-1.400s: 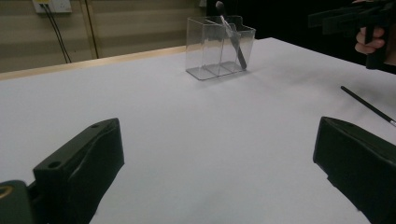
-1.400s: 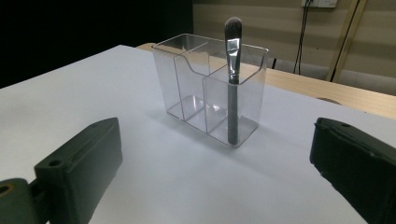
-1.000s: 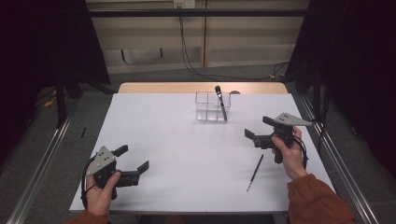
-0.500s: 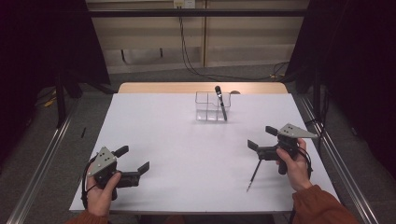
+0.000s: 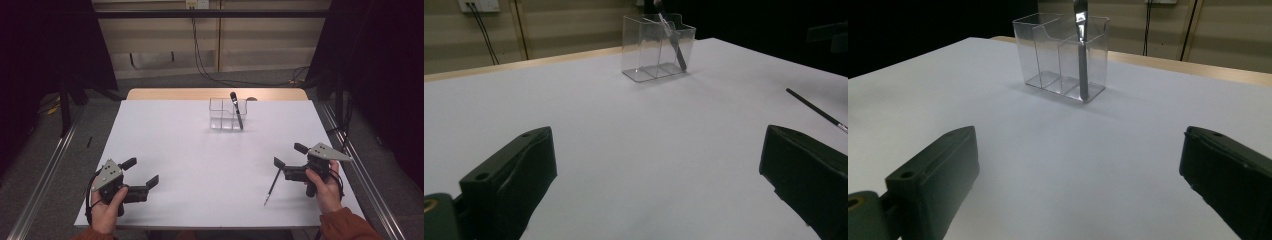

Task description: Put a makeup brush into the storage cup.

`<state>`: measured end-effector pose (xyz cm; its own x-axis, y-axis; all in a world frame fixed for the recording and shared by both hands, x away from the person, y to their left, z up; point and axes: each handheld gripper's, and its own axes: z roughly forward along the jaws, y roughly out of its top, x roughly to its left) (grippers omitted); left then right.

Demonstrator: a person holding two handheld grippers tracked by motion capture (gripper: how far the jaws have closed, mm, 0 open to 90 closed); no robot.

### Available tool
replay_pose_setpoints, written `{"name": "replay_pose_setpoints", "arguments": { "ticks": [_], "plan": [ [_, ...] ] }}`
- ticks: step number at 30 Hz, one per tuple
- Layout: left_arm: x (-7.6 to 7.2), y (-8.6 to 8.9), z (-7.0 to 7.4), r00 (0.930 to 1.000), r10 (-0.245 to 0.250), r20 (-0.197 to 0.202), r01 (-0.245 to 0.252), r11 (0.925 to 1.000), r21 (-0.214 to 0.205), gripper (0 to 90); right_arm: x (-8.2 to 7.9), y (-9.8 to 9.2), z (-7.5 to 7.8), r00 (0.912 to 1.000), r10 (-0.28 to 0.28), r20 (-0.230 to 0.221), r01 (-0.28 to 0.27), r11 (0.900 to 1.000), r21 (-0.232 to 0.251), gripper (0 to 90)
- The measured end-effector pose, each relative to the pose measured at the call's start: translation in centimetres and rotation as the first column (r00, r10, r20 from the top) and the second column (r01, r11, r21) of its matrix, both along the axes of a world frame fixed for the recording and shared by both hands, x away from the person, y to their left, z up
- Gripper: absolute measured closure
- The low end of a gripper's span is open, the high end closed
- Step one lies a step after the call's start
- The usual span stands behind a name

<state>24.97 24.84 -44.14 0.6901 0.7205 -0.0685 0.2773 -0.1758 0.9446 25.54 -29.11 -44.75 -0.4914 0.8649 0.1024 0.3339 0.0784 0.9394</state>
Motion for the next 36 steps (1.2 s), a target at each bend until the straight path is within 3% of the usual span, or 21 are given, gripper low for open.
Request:
{"name": "replay_pose_setpoints", "arguments": {
  "ticks": [5, 16, 23, 30, 36],
  "plan": [
    [-0.1, 0.1, 0.1, 0.9997, 0.025, -0.003, -0.025, 0.9997, -0.007, 1.9, -1.1, -1.0, 0.1, 0.9997, -0.023, 0.002, 0.023, 0.9997, -0.006, 1.3],
    [-0.3, -0.1, 0.3, 0.9999, 0.005, 0.013, -0.005, 1.0, 0.002, 1.9, -3.6, -2.0, -0.8, 0.9994, -0.029, -0.018, 0.028, 0.9988, -0.04, 1.0],
    [-0.2, -0.2, 0.3, 0.9999, 0.002, 0.012, -0.002, 1.0, 0.004, 1.9, -3.4, -1.9, -0.7, 0.9999, -0.01, -0.005, 0.009, 0.9981, -0.06, 1.0],
    [0.0, 0.0, 0.2, 1.0, 0.009, 0.001, -0.009, 0.9999, -0.014, 1.9, -3.1, -1.4, -0.6, 1.0, 0.008, 0.001, -0.008, 0.9984, -0.057, 1.0],
    [-0.1, -0.2, 0.3, 0.9999, 0.005, 0.011, -0.005, 1.0, -0.003, 1.9, -3.1, -1.1, -0.3, 0.9994, 0.032, 0.011, -0.032, 0.9988, -0.036, 1.1]
  ]
}}
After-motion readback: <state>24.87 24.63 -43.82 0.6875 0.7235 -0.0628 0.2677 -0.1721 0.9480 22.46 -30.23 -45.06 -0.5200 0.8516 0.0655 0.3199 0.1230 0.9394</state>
